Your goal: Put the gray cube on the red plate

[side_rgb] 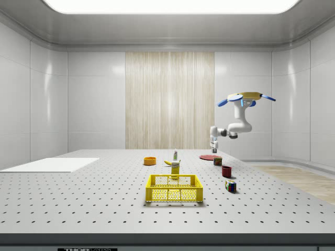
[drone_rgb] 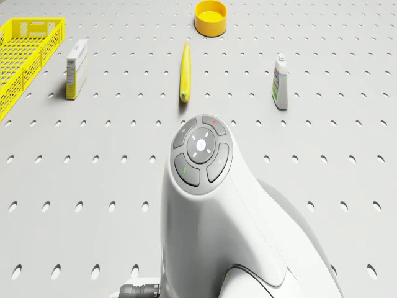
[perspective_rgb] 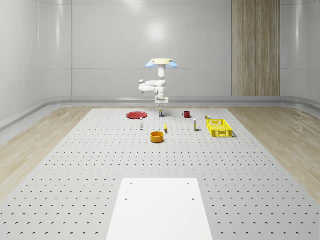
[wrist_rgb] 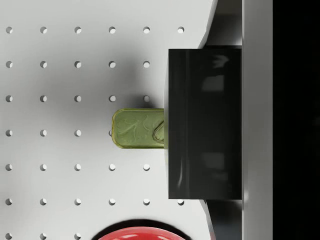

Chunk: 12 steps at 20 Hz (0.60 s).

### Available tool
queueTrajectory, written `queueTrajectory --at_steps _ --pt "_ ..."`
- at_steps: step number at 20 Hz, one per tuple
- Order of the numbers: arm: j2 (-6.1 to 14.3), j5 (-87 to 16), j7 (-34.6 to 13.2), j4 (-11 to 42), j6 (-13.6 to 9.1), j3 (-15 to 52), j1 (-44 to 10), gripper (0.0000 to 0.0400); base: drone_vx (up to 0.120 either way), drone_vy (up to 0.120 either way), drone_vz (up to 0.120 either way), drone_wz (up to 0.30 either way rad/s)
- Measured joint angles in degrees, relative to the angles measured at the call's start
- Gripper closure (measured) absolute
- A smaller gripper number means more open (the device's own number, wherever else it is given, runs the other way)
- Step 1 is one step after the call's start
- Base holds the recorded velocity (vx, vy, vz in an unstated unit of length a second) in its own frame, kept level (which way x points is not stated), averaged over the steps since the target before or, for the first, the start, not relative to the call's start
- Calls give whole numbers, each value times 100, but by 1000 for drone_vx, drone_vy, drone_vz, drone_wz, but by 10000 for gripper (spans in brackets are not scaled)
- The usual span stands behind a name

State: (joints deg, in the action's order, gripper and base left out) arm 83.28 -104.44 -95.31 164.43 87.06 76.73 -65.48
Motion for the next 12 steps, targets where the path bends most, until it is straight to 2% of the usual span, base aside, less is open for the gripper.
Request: queueTrajectory --at_steps 10,12 --pt "101 42 -21 -5 94 17 -25 150 -120 -120 0 0" --pt "119 50 -24 -6 112 20 -30 150 -40 -120 0 0"
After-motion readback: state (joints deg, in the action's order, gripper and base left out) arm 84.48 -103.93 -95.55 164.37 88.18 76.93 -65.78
